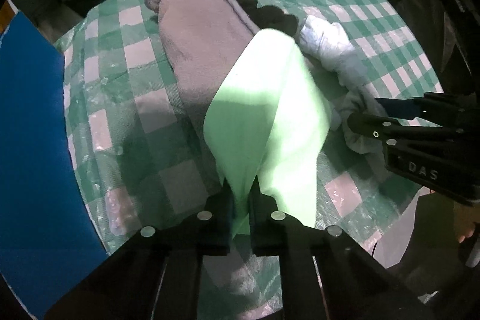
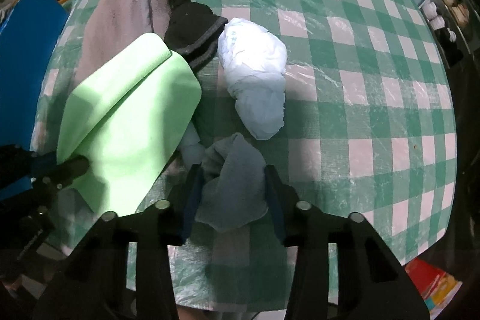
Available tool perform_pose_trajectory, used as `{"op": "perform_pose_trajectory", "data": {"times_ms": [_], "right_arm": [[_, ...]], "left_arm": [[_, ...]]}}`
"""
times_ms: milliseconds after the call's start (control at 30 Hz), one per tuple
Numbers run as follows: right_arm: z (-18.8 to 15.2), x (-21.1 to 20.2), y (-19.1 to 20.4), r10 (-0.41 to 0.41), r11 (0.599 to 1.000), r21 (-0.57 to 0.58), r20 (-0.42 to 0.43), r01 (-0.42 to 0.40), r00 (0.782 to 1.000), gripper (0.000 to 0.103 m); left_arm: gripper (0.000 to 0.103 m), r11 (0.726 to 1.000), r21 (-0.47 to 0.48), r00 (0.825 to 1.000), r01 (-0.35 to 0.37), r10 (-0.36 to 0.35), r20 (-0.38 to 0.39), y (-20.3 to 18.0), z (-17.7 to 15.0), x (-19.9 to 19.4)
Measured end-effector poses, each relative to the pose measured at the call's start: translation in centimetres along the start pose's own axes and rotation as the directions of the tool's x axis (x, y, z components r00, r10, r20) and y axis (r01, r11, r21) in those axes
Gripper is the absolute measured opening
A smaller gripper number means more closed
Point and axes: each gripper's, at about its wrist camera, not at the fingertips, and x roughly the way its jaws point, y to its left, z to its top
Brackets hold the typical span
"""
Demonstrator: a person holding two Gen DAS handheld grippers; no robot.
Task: Organize soft objects
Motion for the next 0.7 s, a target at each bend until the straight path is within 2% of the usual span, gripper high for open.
{"op": "perform_pose_trajectory", "data": {"times_ms": [133,700], "right_arm": [[0.2,-0.5,0.3,0.005,1.0,-0.001,0.021,-0.005,1.0,0.026],[0.8,-5.2,-0.1,0.03,1.0,-0.008,0.147,-0.029,0.989,0.025]], "left_arm": [[0.007,1.0,0.018,0.999,-0.001,0.0,0.036,-0.1,-0.2,-1.6],[0.005,0.999,-0.026,0.98,0.03,-0.025,0.197,1.4,0.3,-7.9]]}}
